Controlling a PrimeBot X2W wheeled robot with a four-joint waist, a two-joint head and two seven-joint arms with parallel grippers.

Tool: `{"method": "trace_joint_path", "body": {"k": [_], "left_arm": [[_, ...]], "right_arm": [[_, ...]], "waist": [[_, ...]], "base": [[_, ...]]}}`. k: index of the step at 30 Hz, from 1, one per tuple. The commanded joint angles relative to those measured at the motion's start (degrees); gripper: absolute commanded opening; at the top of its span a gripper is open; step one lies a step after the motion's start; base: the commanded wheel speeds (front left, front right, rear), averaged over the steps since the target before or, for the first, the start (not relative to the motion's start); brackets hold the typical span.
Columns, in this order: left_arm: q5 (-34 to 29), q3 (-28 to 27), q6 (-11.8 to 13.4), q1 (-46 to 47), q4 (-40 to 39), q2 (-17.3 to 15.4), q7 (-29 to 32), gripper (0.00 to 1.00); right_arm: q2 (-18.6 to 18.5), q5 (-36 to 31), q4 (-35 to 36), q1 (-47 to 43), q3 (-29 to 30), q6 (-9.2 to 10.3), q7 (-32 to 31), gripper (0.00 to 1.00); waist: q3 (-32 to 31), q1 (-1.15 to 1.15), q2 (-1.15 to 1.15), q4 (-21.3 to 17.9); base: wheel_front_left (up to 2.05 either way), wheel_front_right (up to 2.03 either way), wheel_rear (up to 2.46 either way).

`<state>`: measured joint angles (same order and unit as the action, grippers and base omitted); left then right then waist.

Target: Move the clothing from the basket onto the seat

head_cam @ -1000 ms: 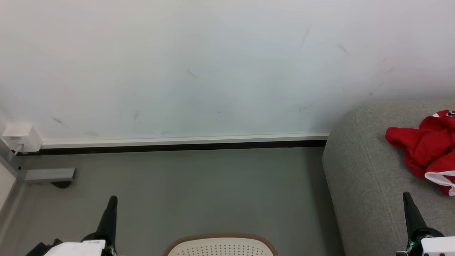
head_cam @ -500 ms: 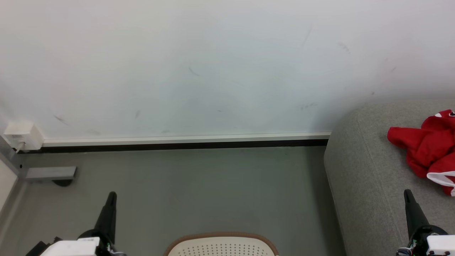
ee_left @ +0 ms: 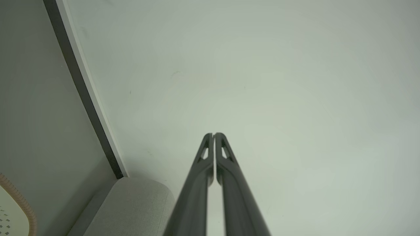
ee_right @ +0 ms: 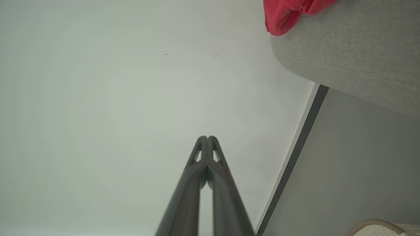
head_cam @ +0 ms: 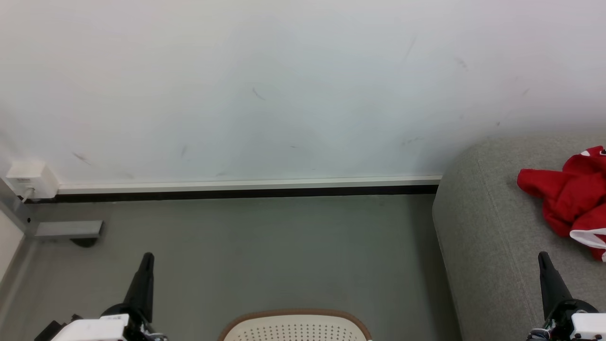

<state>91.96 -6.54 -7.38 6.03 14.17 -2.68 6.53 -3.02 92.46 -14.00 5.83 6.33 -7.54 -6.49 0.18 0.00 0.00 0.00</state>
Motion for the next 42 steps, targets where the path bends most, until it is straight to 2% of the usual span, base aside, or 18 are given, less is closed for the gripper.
{"method": "trace_joint_path", "body": {"k": [1, 42], "left_arm": [[0.82, -0.06, -0.3, 0.44, -0.18, -0.38, 0.23, 0.0], [0.83, -0.07, -0.3, 0.42, -0.19, -0.37, 0.22, 0.0]], "right_arm": [[0.12, 0.13, -0.03, 0.72, 0.28, 0.11, -0.07, 0.0], [0.16, -0.01, -0.03, 0.72, 0.38, 0.11, -0.19, 0.0]], "waist": [[0.0, 0.0, 0.0, 0.0], [0.0, 0.0, 0.0, 0.0]], "base": [[0.0, 0.0, 0.0], [0.0, 0.0, 0.0]]}}
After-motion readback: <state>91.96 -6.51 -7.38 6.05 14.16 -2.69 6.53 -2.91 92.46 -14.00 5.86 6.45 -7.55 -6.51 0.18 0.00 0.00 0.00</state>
